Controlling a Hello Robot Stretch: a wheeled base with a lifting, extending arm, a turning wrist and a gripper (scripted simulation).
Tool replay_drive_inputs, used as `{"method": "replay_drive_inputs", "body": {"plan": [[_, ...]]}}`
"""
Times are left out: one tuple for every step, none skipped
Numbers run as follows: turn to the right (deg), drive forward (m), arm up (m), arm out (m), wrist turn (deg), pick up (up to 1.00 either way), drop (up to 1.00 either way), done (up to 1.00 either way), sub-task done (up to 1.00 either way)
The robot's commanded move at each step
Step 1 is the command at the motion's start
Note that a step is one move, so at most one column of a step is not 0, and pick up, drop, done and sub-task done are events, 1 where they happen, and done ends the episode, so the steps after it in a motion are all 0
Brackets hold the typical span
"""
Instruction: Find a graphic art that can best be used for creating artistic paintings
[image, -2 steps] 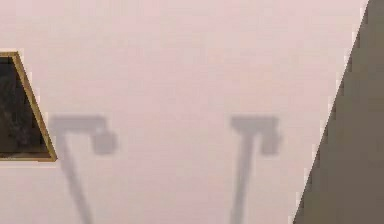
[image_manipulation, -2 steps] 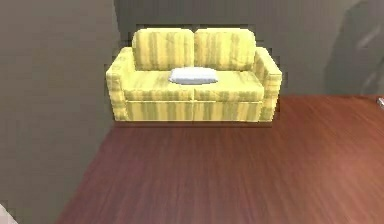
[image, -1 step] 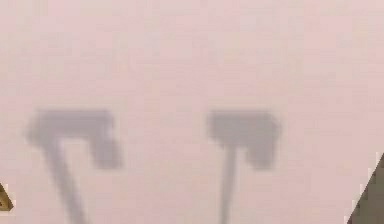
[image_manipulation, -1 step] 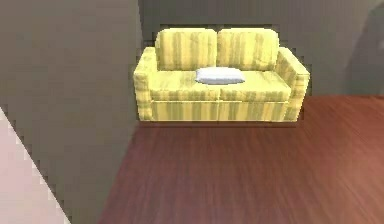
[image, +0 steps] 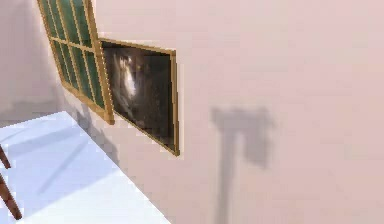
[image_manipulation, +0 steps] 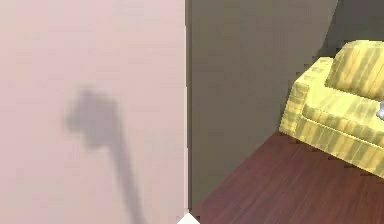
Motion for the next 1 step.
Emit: {"method": "replay_drive_inputs", "body": {"plan": [[-15.0, 0.0, 0.0, 0.0, 0.0, 0.0, 0.0, 0.0, 0.0]]}}
